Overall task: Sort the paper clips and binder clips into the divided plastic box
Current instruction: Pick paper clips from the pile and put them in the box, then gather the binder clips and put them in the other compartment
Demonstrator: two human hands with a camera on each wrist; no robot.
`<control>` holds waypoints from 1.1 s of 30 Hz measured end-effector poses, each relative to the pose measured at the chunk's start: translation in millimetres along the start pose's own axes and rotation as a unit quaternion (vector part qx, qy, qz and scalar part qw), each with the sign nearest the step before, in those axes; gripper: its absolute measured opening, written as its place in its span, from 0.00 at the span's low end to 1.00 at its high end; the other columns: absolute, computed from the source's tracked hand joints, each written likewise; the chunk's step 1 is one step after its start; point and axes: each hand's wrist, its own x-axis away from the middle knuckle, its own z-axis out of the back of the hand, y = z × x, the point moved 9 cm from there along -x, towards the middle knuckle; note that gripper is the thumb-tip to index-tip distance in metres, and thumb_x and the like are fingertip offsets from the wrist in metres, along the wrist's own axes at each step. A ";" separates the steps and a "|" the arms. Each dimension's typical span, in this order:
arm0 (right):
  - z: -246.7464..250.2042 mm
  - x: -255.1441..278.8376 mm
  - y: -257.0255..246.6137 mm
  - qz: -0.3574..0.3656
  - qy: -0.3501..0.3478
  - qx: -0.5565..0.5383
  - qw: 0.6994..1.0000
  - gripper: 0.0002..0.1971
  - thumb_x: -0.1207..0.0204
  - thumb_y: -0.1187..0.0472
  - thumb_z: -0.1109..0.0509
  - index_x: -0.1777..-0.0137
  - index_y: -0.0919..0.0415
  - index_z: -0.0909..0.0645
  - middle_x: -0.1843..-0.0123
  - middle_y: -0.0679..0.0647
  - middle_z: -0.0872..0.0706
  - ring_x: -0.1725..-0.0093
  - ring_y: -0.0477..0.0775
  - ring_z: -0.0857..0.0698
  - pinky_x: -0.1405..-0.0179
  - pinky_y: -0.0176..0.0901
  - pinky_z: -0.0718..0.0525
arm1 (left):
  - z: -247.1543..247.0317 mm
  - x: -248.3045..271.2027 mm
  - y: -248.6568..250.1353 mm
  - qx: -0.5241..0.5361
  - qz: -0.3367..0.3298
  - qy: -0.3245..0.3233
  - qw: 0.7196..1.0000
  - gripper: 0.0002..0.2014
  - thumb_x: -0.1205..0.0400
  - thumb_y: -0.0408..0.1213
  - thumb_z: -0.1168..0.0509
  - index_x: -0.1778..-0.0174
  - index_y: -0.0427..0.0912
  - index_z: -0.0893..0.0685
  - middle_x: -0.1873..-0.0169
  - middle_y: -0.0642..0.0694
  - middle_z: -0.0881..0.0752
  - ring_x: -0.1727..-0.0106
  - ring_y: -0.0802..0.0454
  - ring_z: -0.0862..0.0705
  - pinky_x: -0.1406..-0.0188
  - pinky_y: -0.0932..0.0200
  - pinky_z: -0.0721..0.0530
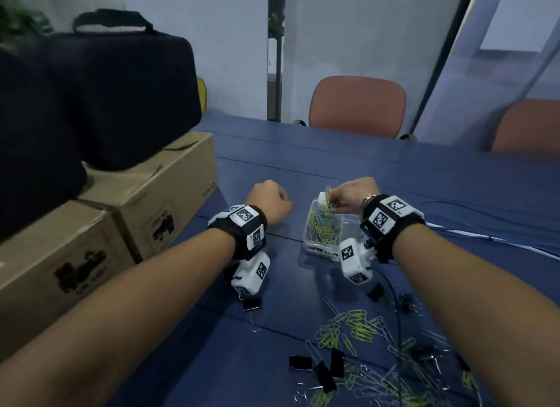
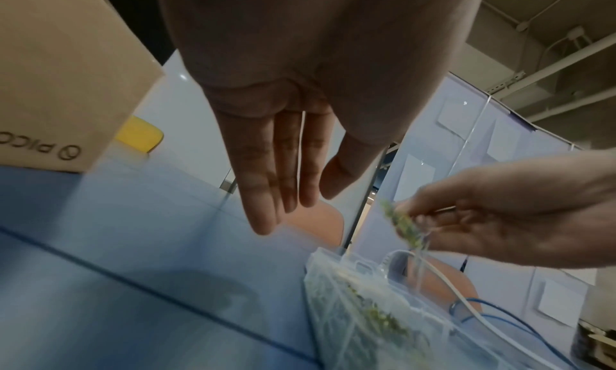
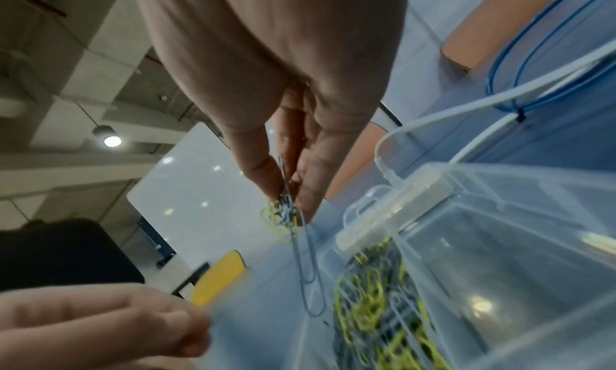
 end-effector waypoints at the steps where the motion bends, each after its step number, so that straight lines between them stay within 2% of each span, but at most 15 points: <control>1: -8.9 -6.3 10.5 -0.016 -0.011 0.031 0.999 0.17 0.33 0.71 0.22 0.44 0.69 0.15 0.45 0.65 0.11 0.57 0.56 0.11 0.59 0.45 0.08 | -1.8 1.9 -5.4 -0.004 0.001 -0.005 1.000 0.08 0.25 0.36 0.32 0.63 0.41 0.07 0.63 0.42 0.08 0.61 0.41 0.10 0.57 0.51 0.09; 3: -22.7 -18.8 28.9 -0.041 -0.022 0.069 0.997 0.20 0.36 0.68 0.19 0.43 0.70 0.15 0.46 0.64 0.10 0.52 0.59 0.08 0.55 0.51 0.07 | -4.9 4.5 -13.6 -0.012 0.003 -0.008 1.000 0.08 0.24 0.37 0.32 0.61 0.43 0.07 0.60 0.46 0.07 0.55 0.44 0.11 0.57 0.58 0.14; 6: -28.3 -25.7 42.4 -0.082 -0.014 0.050 0.995 0.13 0.33 0.66 0.20 0.53 0.75 0.16 0.47 0.68 0.10 0.50 0.65 0.08 0.48 0.61 0.09 | -8.1 6.8 -17.0 -0.019 -0.006 -0.008 1.000 0.08 0.24 0.37 0.33 0.59 0.45 0.07 0.58 0.48 0.07 0.52 0.46 0.12 0.55 0.61 0.18; 10: -14.7 -14.3 19.5 -0.032 0.010 0.080 0.996 0.24 0.39 0.63 0.20 0.42 0.69 0.15 0.46 0.62 0.10 0.48 0.59 0.09 0.52 0.51 0.08 | -13.2 11.0 -8.1 -0.010 -0.023 -0.015 1.000 0.07 0.25 0.38 0.32 0.60 0.46 0.07 0.59 0.47 0.07 0.51 0.45 0.11 0.47 0.53 0.12; 13: -10.0 1.0 7.5 -0.024 0.016 0.069 0.997 0.15 0.35 0.65 0.19 0.49 0.70 0.13 0.51 0.63 0.08 0.55 0.58 0.07 0.55 0.51 0.08 | -15.4 15.6 7.8 -0.011 -0.058 -0.016 0.998 0.07 0.25 0.37 0.31 0.58 0.46 0.07 0.58 0.47 0.07 0.50 0.46 0.12 0.45 0.53 0.13; 15: -7.4 21.8 -1.5 0.001 0.002 0.076 0.997 0.12 0.31 0.64 0.22 0.49 0.66 0.14 0.51 0.59 0.09 0.55 0.55 0.08 0.57 0.48 0.09 | -20.3 25.3 22.1 -0.017 -0.085 -0.027 0.996 0.06 0.24 0.37 0.30 0.57 0.46 0.07 0.58 0.47 0.07 0.50 0.47 0.12 0.45 0.54 0.14; 17: -1.4 48.7 -7.0 0.025 -0.015 0.091 0.995 0.05 0.27 0.65 0.26 0.52 0.63 0.15 0.56 0.56 0.10 0.59 0.51 0.10 0.56 0.47 0.11 | -26.3 39.6 37.4 -0.025 -0.116 -0.044 0.992 0.06 0.25 0.38 0.29 0.57 0.47 0.07 0.59 0.48 0.07 0.51 0.49 0.12 0.46 0.56 0.14; 20: 9.4 87.5 -8.1 0.062 -0.025 0.113 0.991 0.04 0.28 0.67 0.28 0.57 0.62 0.12 0.63 0.55 0.09 0.67 0.51 0.11 0.63 0.45 0.13 | -43.9 69.4 59.3 -0.067 -0.175 -0.097 0.977 0.06 0.24 0.36 0.29 0.55 0.48 0.08 0.56 0.50 0.08 0.54 0.53 0.15 0.50 0.61 0.18; 22: 12.2 112.8 -0.4 0.088 -0.045 0.171 0.980 0.04 0.26 0.67 0.28 0.57 0.63 0.11 0.65 0.56 0.11 0.71 0.52 0.14 0.71 0.42 0.14 | -64.1 90.3 65.4 -0.114 -0.200 -0.147 0.962 0.07 0.25 0.37 0.27 0.53 0.49 0.08 0.58 0.50 0.11 0.55 0.52 0.16 0.52 0.60 0.18; 24: 12.0 135.8 16.1 0.099 -0.077 0.260 0.957 0.05 0.24 0.66 0.30 0.55 0.63 0.11 0.65 0.56 0.11 0.72 0.51 0.15 0.76 0.39 0.16 | -85.8 110.7 66.5 -0.154 -0.210 -0.199 0.945 0.08 0.26 0.39 0.24 0.52 0.48 0.09 0.63 0.53 0.15 0.58 0.52 0.18 0.57 0.60 0.20; 26: 12.9 155.4 37.4 0.105 -0.104 0.348 0.926 0.06 0.25 0.67 0.29 0.56 0.61 0.10 0.64 0.55 0.09 0.75 0.48 0.15 0.80 0.35 0.18 | -103.0 132.3 67.5 -0.164 -0.219 -0.248 0.929 0.10 0.29 0.41 0.21 0.53 0.47 0.09 0.68 0.56 0.17 0.64 0.54 0.19 0.64 0.61 0.24; 28: 18.3 171.3 54.6 0.104 -0.110 0.397 0.905 0.06 0.26 0.65 0.28 0.56 0.58 0.09 0.64 0.54 0.09 0.80 0.44 0.16 0.81 0.34 0.19 | -113.7 153.7 69.2 -0.159 -0.227 -0.298 0.914 0.12 0.30 0.42 0.19 0.54 0.46 0.09 0.71 0.56 0.16 0.71 0.63 0.19 0.71 0.66 0.24; 30: 21.3 184.8 65.9 0.112 -0.109 0.414 0.897 0.05 0.26 0.63 0.27 0.56 0.55 0.09 0.62 0.51 0.08 0.73 0.47 0.12 0.74 0.40 0.12 | -120.1 172.8 66.8 -0.155 -0.211 -0.337 0.904 0.15 0.32 0.46 0.17 0.54 0.45 0.10 0.72 0.56 0.16 0.80 0.67 0.20 0.75 0.69 0.21; 31: 21.1 190.8 69.7 0.120 -0.108 0.420 0.893 0.05 0.26 0.62 0.26 0.56 0.54 0.08 0.61 0.50 0.07 0.66 0.49 0.09 0.67 0.43 0.10 | -122.6 180.2 63.8 -0.152 -0.198 -0.353 0.902 0.18 0.34 0.48 0.16 0.53 0.45 0.11 0.71 0.54 0.15 0.80 0.65 0.20 0.74 0.64 0.16; 33: 18.2 202.1 74.8 0.141 -0.109 0.432 0.884 0.05 0.27 0.60 0.25 0.56 0.52 0.08 0.59 0.48 0.08 0.58 0.50 0.10 0.57 0.43 0.11 | -125.0 191.5 60.5 -0.144 -0.185 -0.371 0.899 0.23 0.37 0.50 0.14 0.52 0.47 0.12 0.64 0.48 0.12 0.74 0.59 0.18 0.73 0.55 0.11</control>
